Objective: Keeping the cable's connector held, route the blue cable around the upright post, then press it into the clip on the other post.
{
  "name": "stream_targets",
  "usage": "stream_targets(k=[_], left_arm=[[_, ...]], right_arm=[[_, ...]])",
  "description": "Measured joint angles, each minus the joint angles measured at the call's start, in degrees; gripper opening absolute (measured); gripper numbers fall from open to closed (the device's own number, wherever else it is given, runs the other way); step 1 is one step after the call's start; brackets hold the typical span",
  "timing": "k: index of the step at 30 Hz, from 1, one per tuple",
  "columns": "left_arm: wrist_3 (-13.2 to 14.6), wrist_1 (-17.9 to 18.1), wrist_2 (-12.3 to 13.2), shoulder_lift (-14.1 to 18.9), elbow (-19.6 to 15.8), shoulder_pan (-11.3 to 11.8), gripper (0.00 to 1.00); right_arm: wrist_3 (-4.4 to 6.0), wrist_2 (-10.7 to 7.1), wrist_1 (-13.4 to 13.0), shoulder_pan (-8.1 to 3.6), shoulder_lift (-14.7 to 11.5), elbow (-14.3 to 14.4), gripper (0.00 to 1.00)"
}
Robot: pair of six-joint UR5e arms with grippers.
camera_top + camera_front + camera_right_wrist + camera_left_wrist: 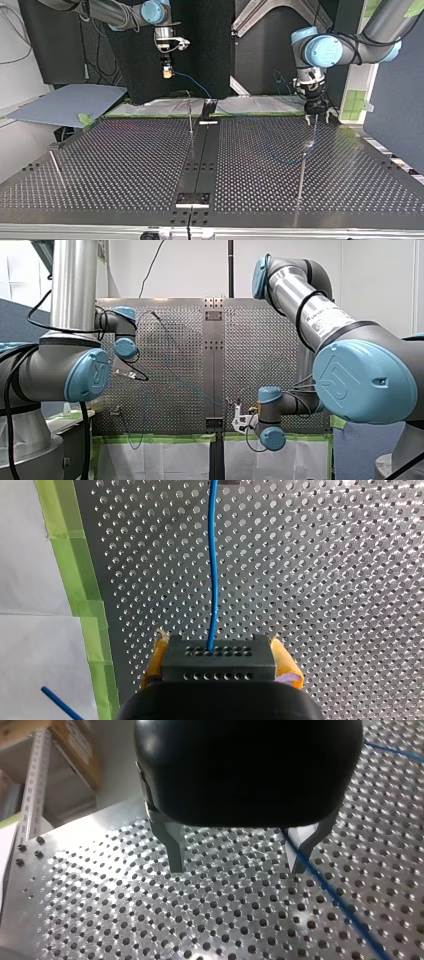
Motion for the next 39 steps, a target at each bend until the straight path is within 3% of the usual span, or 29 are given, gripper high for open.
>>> stream_targets(k=[10, 21, 31, 39], left_arm=[[4.8, -2.2, 4.3, 2.1, 0.0, -0.3, 1.0], [4.9, -6.3, 9.3, 6.1, 0.0, -0.4, 1.0], [6.5, -10.3, 10.0, 9.4, 0.0, -0.5, 1.0], [9.4, -13.9, 10.0, 12.0, 0.0, -0.6, 1.0]], right_arm=[[0.0, 0.0, 0.0, 0.0, 0.0, 0.0, 0.0], [-0.01, -0.04, 0.0, 0.0, 0.0, 0.0, 0.0], [0.01, -0.28, 0.0, 0.0, 0.0, 0.0, 0.0], [0.26, -0.35, -0.2, 0.0, 0.0, 0.0, 0.0]])
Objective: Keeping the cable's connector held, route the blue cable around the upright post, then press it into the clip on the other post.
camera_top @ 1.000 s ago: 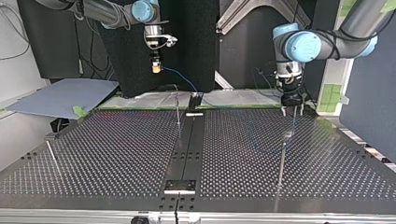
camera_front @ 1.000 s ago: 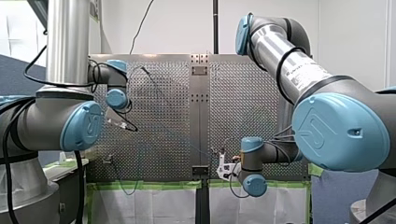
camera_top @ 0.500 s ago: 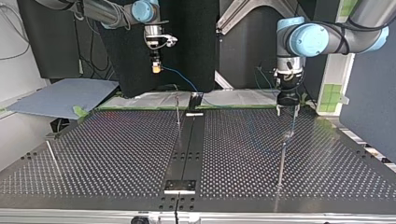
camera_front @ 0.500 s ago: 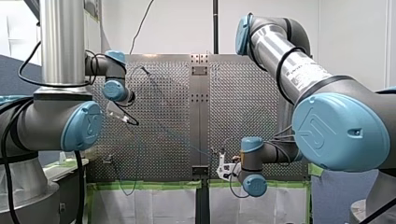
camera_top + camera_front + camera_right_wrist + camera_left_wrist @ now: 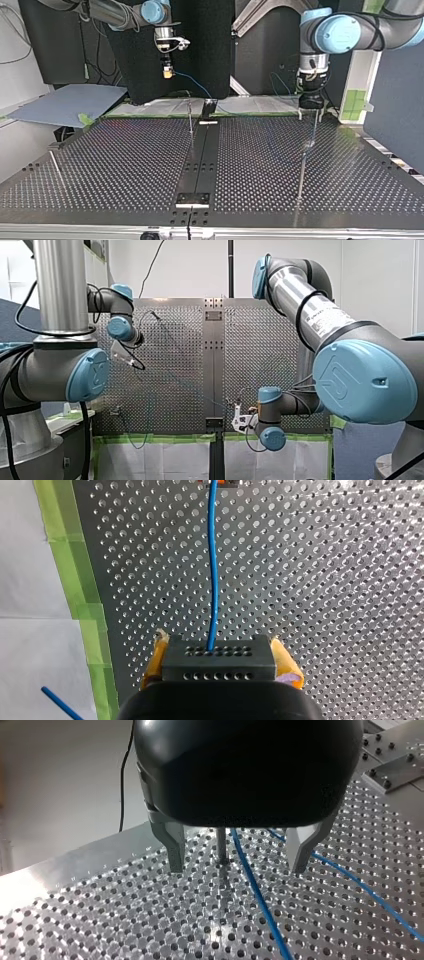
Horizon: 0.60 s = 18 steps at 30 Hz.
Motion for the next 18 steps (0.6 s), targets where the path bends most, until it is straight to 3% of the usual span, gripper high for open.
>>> stream_targets(k=[18], left_arm=[[4.7, -7.8, 1.8, 2.7, 0.0, -1.1, 1.0]], right_arm=[[0.3, 0.0, -0.1, 0.0, 0.0, 0.0, 0.0]])
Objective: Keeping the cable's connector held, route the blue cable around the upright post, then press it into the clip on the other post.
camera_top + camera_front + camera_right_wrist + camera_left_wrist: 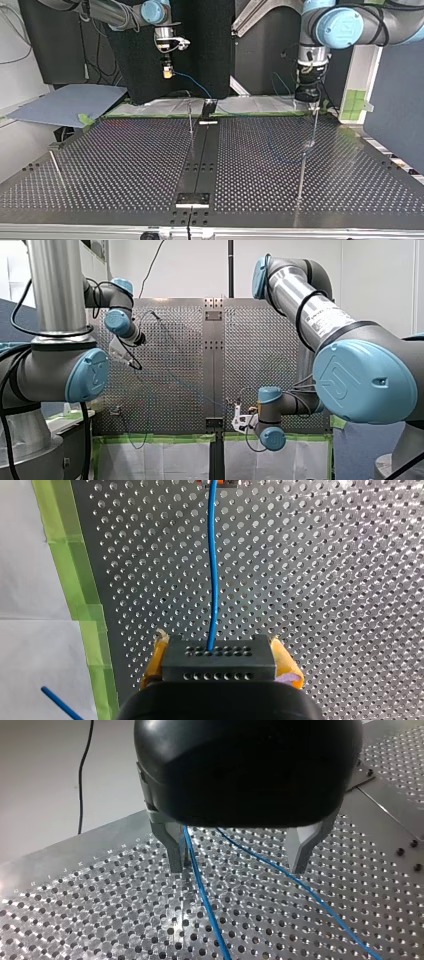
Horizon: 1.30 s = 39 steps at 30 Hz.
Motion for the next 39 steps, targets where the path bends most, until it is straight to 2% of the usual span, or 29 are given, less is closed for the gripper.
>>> stream_targets(k=[8, 13, 17, 21, 29, 33, 39], left_arm=[[2.2, -2.7, -2.1, 3.6, 0.0, -0.3, 1.0], [2.5, -3.9, -1.7, 6.1, 0.0, -0.3, 1.0], [4.1, -5.6, -1.3, 7.7, 0.0, -0.4, 1.0], [6.2, -7.4, -0.2, 8.7, 0.0, -0.6, 1.0], [10.1, -8.7, 1.9, 12.1, 0.3, -0.6, 1.0], [12.1, -10.1, 3.6, 13.4, 1.8, -0.3, 1.0], [15.7, -12.5, 5.8, 13.7, 5.3, -0.2, 1.0]], right_arm=[[0.13, -0.08, 0.0, 0.0, 0.0, 0.0, 0.0], [0.13, -0.09, -0.1, 0.0, 0.0, 0.0, 0.0], [0.18, -0.13, -0.1, 0.0, 0.0, 0.0, 0.0], [0.21, -0.16, -0.1, 0.0, 0.0, 0.0, 0.0], [0.3, -0.31, -0.2, 0.0, 0.0, 0.0, 0.0], [0.31, -0.4, -0.2, 0.0, 0.0, 0.0, 0.0], [0.31, -0.56, -0.2, -0.06, 0.0, 0.0, 0.0]])
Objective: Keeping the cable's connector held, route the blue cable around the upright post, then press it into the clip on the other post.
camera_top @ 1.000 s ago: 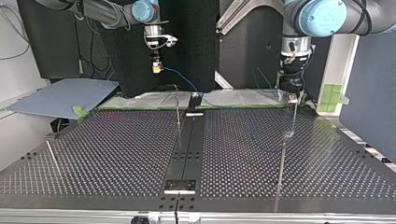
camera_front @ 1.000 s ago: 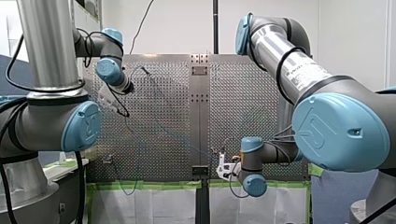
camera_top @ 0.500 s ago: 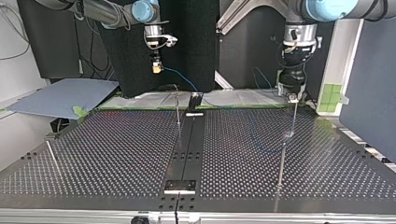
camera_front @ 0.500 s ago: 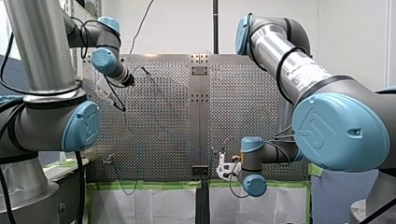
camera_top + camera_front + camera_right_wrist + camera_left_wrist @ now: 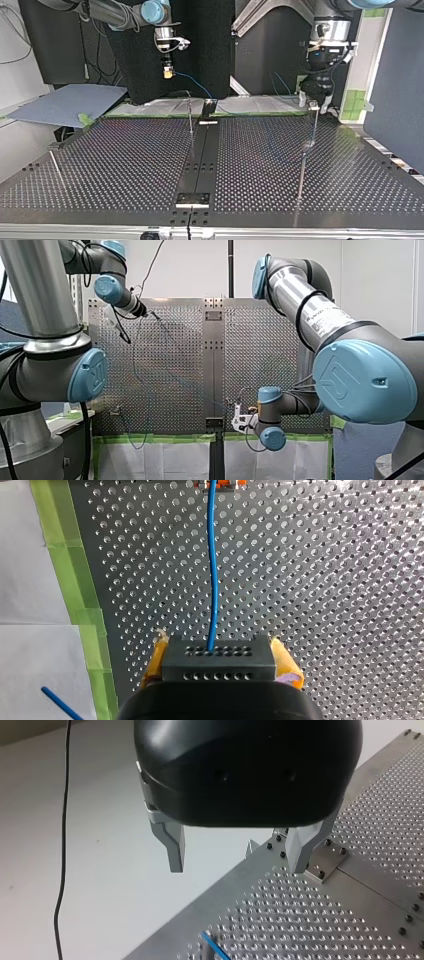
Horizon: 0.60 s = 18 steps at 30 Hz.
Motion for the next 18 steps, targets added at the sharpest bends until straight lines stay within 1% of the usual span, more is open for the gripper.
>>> stream_targets(k=[4, 8, 10, 14, 18], left_arm=[[2.4, -1.7, 1.1, -0.7, 2.4, 0.0, 1.0], [4.7, -3.8, 1.7, -2.4, 4.8, -0.1, 1.0], [5.8, -4.9, 1.5, -3.3, 5.8, -0.2, 1.0], [8.0, -7.0, 0.2, -5.0, 8.0, -0.3, 1.0], [9.9, -8.9, -0.6, -5.7, 9.9, -0.3, 1.0]], right_arm=[[0.02, -0.05, -0.1, -0.09, 0.0, 0.0, 0.0], [0.11, -0.06, -0.2, -0.24, 0.0, 0.0, 0.0], [0.14, -0.06, -0.2, -0.31, 0.0, 0.0, 0.0], [0.17, -0.05, -0.2, -0.36, 0.0, -0.1, 0.0], [0.18, -0.05, -0.2, -0.43, 0.0, -0.1, 0.0]])
